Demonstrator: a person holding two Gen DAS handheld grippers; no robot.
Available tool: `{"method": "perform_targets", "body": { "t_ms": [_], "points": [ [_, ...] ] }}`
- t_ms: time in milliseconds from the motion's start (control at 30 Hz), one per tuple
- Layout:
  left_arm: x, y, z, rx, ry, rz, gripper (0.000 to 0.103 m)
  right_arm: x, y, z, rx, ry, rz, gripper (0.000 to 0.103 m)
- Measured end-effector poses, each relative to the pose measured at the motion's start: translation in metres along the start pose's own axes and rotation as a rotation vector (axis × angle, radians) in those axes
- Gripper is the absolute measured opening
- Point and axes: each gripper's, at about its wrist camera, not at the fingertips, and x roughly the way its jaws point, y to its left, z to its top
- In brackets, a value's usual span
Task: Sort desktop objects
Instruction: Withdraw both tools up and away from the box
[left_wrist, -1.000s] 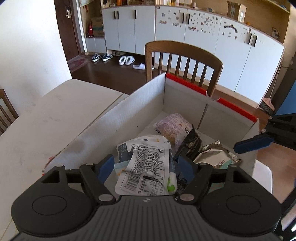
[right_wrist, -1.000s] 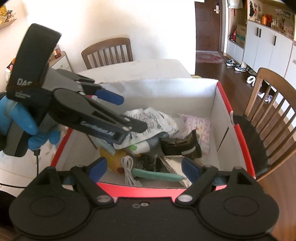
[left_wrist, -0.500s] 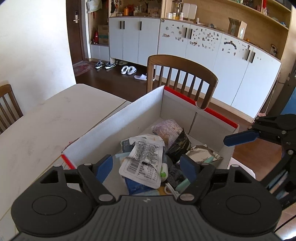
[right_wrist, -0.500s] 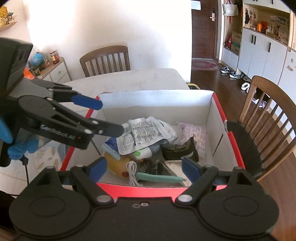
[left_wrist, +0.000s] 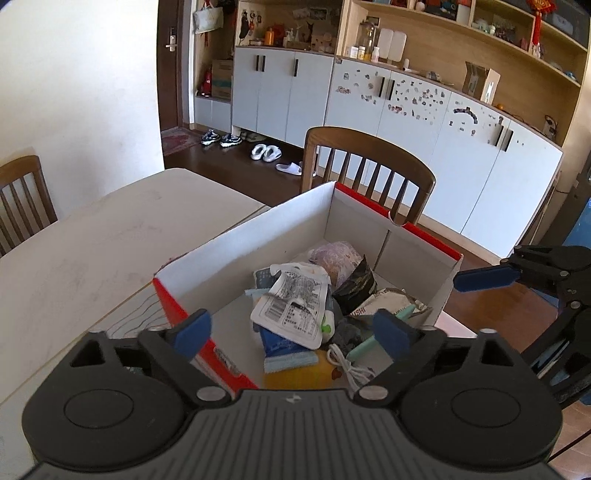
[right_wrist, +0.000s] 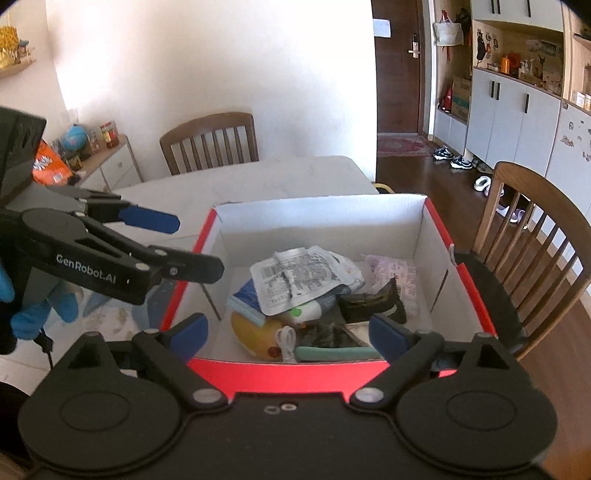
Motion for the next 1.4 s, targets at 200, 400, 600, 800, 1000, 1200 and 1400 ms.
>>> {"method": "perform_targets", "body": {
  "t_ms": [200, 400, 600, 800, 1000, 1200, 1400],
  "points": [
    [-0.014, 0.005, -0.013, -0.011, -0.013, 0.012, 0.102, -0.010, 0.015, -0.006, 0.016, -0.042, -0.019, 0.103],
    [-0.031, 0.009, -0.027, -0.013, -0.020, 0.027, 0.102, -0.017, 0.031, -0.012, 0.035, -0.065, -0.052, 0.103],
    [-0.048, 0.013, -0.041, -0.016, -0.017, 0.032, 0.102, -0.024, 0.042, -0.019, 0.054, -0.070, -0.075, 0.103],
    [-0.062, 0.015, -0.050, -0.026, -0.027, 0.019, 0.102, -0.031, 0.048, -0.026, 0.067, -0.077, -0.088, 0.103],
    [-0.071, 0.011, -0.059, -0.041, -0.029, 0.022, 0.102, -0.036, 0.050, -0.032, 0.080, -0.083, -0.101, 0.103],
    [-0.077, 0.004, -0.065, -0.022, -0.052, 0.010, 0.102, -0.039, 0.049, -0.036, 0.089, -0.088, -0.104, 0.103],
    [-0.078, -0.004, -0.069, 0.003, -0.051, 0.002, 0.102, -0.040, 0.047, -0.039, 0.094, -0.085, -0.107, 0.103]
  ]
}}
